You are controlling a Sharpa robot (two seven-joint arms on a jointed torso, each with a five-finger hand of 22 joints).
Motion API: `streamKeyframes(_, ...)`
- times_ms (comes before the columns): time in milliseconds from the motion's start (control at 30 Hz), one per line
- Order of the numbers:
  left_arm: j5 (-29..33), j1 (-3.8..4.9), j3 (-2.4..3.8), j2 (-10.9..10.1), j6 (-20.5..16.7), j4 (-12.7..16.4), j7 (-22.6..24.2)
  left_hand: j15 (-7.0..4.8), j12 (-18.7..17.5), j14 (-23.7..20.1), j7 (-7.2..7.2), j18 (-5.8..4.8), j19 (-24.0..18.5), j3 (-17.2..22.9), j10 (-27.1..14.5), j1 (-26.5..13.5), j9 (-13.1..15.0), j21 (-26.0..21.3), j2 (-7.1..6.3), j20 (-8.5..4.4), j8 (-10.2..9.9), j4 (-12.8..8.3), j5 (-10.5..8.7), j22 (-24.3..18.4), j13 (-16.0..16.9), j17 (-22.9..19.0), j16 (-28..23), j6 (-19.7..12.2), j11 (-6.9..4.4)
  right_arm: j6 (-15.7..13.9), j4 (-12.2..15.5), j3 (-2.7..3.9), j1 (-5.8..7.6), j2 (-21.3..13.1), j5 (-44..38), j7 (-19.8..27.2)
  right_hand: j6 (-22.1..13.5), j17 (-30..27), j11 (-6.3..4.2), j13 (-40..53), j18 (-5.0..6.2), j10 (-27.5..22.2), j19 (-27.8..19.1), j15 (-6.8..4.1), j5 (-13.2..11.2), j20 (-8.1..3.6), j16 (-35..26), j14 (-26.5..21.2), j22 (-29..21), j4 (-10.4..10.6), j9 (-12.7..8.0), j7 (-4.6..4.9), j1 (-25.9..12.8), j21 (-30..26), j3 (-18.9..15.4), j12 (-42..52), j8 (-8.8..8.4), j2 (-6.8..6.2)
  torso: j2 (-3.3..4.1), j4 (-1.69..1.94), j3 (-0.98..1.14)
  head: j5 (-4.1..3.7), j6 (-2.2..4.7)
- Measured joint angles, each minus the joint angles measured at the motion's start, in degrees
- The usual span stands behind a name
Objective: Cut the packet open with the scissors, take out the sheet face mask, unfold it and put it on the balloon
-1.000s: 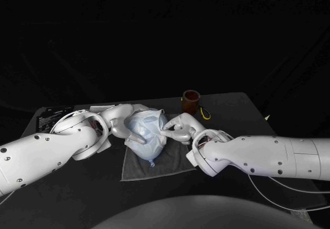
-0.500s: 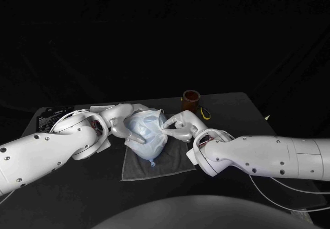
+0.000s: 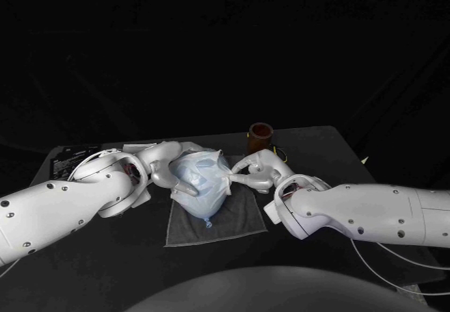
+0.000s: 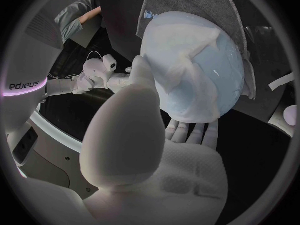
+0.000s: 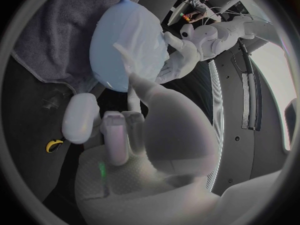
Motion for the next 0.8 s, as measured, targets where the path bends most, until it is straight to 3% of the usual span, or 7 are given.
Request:
streamKeyframes(367, 0.01, 0.01, -0.01, 0.03, 0.11, -0.16, -0.07, 0.00, 0.18, 0.00, 0.00, 0.00, 0.00, 0.00, 0.18, 0.22, -0.01, 0.00, 0.22, 0.00, 0.00, 0.00, 0.00, 0.00, 0.00, 0.00, 0.00, 0.00, 0.19, 3.88, -0.63, 0.01, 0.07, -0.50, 1.46, -0.66, -0.01, -0.04, 0.00, 0.03, -0.28, 0.00, -0.22, 0.01, 0.00, 0.23, -0.03, -0.01, 0.04, 0.00, 0.16, -0.01, -0.36, -0.36, 0.32, -0.09, 0.00, -0.10, 0.05, 0.07, -0.03, -0.20, 0.00)
streamKeyframes(800, 0.02, 0.03, -0.01, -0.03, 0.19, -0.14, -0.20, 0.00, 0.19, 0.00, 0.00, 0.00, 0.20, -0.01, 0.17, 0.22, -0.03, 0.00, 0.22, 0.20, 0.00, 0.00, 0.00, -0.01, -0.02, -0.01, 0.00, 0.00, 0.19, 4.40, -3.50, 0.49, 0.58, 0.79, 2.30, 0.02, -0.13, -0.04, 0.01, 0.03, -0.29, -0.01, -0.22, 0.02, -0.10, 0.23, -0.20, -0.01, 0.02, 0.00, 0.27, -0.10, -0.65, -0.36, 0.62, 0.10, 0.25, 0.18, 0.14, 0.13, -0.01, 0.01, 0.00)
